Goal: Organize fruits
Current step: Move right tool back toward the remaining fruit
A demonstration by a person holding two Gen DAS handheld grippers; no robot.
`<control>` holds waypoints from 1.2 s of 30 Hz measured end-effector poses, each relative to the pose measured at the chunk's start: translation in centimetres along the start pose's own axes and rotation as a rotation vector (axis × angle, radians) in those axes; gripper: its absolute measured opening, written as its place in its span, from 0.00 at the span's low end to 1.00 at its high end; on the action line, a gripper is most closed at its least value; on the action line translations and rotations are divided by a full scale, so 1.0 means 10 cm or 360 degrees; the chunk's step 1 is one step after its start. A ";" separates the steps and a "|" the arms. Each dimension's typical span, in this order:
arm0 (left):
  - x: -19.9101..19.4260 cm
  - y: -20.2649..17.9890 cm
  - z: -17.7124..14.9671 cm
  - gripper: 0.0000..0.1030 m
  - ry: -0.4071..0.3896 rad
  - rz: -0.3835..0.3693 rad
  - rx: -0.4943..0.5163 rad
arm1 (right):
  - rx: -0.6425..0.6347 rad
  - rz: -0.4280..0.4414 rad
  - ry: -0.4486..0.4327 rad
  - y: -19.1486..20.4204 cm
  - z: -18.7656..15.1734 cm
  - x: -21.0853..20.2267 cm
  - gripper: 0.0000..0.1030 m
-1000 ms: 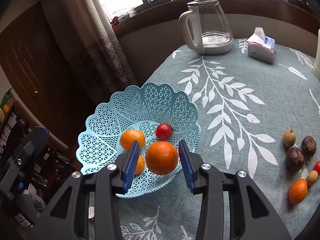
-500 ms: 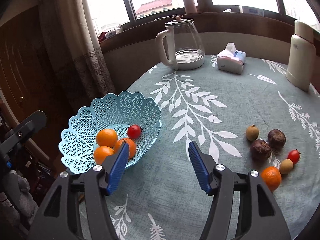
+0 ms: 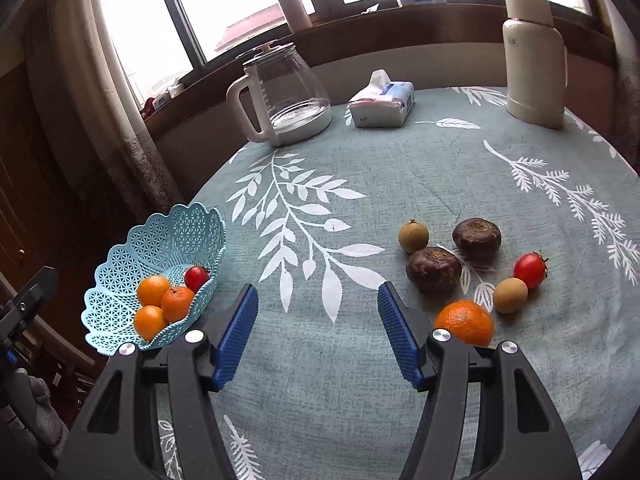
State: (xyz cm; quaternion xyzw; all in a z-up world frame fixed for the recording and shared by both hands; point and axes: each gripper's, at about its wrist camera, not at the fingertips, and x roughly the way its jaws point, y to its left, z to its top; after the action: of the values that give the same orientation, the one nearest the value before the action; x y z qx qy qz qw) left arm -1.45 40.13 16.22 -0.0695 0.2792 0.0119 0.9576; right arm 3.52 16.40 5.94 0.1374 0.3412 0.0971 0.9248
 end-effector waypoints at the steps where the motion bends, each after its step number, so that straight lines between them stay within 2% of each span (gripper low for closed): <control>1: 0.00 0.00 0.00 0.97 0.0000 -0.0001 0.0002 | 0.0008 -0.0003 -0.0005 -0.02 0.01 -0.01 0.61; 8: 0.00 -0.01 -0.01 0.97 0.0006 -0.0007 0.0005 | 0.0074 -0.0039 -0.0052 -0.22 0.04 -0.11 0.61; 23: 0.05 -0.13 -0.04 0.97 0.0036 -0.0020 0.0053 | 0.0372 -0.0127 -0.0123 -0.95 0.14 -0.33 0.61; 30: 0.07 -0.17 -0.04 0.97 0.0044 -0.0024 0.0071 | 0.0578 -0.0130 -0.0097 -1.32 0.14 -0.34 0.61; 36: 0.07 -0.19 -0.05 0.97 0.0047 -0.0030 0.0080 | 0.0624 -0.0110 -0.0026 -1.37 0.09 -0.23 0.60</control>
State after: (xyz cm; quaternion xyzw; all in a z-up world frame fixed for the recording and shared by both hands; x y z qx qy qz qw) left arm -1.03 38.19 15.67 -0.0483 0.2928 -0.0052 0.9549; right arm 3.52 2.67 3.58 0.3038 0.3507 -0.0039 0.8859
